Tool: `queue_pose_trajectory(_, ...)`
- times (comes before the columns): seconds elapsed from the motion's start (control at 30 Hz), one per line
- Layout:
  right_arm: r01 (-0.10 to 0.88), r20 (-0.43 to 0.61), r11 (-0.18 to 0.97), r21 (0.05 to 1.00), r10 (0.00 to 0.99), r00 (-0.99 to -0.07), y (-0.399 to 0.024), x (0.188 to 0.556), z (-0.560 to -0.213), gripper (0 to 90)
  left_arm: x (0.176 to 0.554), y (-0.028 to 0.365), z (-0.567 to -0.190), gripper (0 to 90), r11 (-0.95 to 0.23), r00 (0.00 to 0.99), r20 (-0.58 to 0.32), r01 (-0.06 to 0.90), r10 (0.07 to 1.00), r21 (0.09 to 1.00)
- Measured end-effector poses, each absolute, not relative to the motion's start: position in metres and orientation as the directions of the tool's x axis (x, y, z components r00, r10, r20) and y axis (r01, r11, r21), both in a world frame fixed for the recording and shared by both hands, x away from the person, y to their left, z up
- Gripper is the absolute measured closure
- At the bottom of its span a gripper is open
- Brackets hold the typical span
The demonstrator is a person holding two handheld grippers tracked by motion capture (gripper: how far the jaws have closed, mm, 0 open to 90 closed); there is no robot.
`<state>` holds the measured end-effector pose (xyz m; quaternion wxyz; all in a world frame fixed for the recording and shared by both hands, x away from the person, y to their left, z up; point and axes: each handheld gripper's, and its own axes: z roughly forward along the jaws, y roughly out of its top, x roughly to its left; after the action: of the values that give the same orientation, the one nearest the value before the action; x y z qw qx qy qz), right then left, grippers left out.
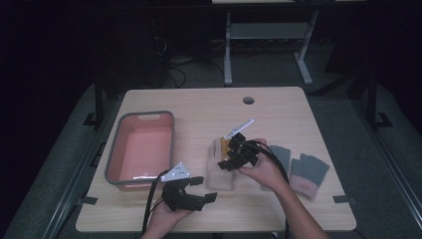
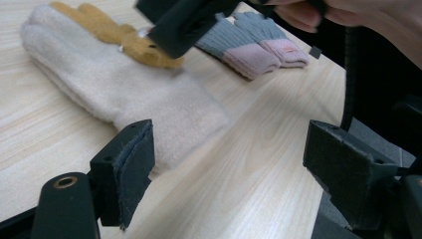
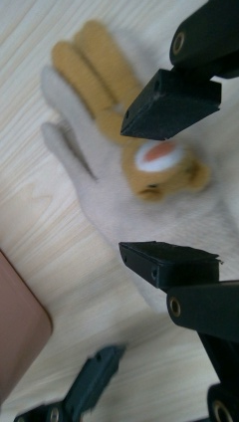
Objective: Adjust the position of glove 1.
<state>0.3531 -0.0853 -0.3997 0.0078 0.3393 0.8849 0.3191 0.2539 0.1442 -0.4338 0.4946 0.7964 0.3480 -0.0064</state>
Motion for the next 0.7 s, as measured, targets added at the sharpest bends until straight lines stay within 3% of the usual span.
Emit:
queue_pose_trajectory(0.37, 0.718, 0.327, 0.411, 0.562, 0.687, -0.649, -0.118, 0.341, -0.417, 36.7, 0.281, 0.126, -0.441, 19.1, -0.259, 0.695, -0.395, 0.637, 0.601, 0.726)
queue_pose_trajectory(0.7, 0.783, 0.401, 0.334, 0.524, 0.715, -0.573, -0.120, 0.340, -0.440, 39.5, 0.296, 0.120, -0.455, 24.8, -0.220, 0.582, -0.444, 0.741, 0.681, 0.634)
